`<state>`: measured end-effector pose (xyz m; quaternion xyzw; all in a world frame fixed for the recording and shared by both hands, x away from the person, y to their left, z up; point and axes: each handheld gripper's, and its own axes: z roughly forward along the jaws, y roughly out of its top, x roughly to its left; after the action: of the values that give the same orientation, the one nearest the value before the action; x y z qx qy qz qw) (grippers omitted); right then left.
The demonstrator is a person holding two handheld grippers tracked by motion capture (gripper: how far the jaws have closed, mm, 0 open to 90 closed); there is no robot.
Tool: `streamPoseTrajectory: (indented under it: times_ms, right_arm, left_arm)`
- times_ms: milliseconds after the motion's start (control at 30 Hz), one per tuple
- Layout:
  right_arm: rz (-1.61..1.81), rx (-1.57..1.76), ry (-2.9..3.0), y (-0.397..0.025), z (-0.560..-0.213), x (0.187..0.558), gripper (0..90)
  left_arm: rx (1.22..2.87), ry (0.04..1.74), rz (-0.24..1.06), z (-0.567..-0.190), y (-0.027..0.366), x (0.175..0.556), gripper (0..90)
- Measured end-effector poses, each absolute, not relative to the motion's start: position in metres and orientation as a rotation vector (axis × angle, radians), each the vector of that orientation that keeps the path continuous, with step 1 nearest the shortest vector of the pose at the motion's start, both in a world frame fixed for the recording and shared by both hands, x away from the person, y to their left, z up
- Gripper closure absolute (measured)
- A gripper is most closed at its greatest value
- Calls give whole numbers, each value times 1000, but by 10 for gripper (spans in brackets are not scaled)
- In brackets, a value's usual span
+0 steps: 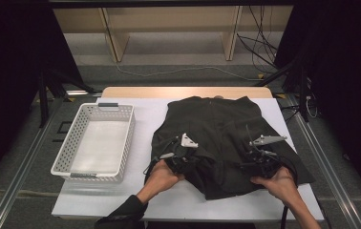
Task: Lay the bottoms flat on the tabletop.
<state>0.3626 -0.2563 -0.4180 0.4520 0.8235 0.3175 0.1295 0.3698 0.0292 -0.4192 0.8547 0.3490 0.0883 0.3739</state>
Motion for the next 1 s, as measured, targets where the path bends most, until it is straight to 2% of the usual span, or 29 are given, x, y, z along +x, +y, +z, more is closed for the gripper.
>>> streamPoseTrajectory:
  times_ms: [300, 533, 633, 700, 733, 767, 800, 833, 867, 900, 1000]
  right_arm:
    - [933, 1315, 2381, -256, -417, 362, 386]
    - [921, 1301, 2400, -252, -419, 362, 385]
    - [920, 1304, 2396, -253, -419, 362, 385]
    - [916, 1310, 2400, -253, -421, 363, 385]
    - [915, 1309, 2405, -253, -422, 363, 385]
    - [911, 1309, 2408, -252, -423, 363, 385]
    - [908, 1305, 2413, -250, -423, 363, 385]
    - [910, 1300, 2416, -249, -423, 362, 385]
    - [910, 1294, 2418, -249, -422, 362, 385]
    - [911, 1295, 2418, -248, -422, 362, 386]
    - [903, 1296, 2421, -247, -423, 364, 385]
  left_arm:
    - [2118, 1049, 387, -406, 87, 333, 491]
    - [2180, 1204, 426, -446, 95, 342, 344]
    - [2153, 1252, 432, -459, 96, 352, 335]
    - [2154, 1266, 398, -468, 95, 362, 361]
    - [2152, 1277, 361, -471, 94, 366, 405]
    - [2141, 1249, 308, -474, 93, 368, 488]
    - [2137, 1217, 280, -473, 93, 368, 651]
    - [2137, 1190, 231, -470, 93, 367, 774]
    - [2131, 1171, 208, -464, 92, 366, 836]
    - [2124, 1136, 209, -455, 92, 364, 868]
    - [2061, 1067, 222, -422, 90, 363, 876]
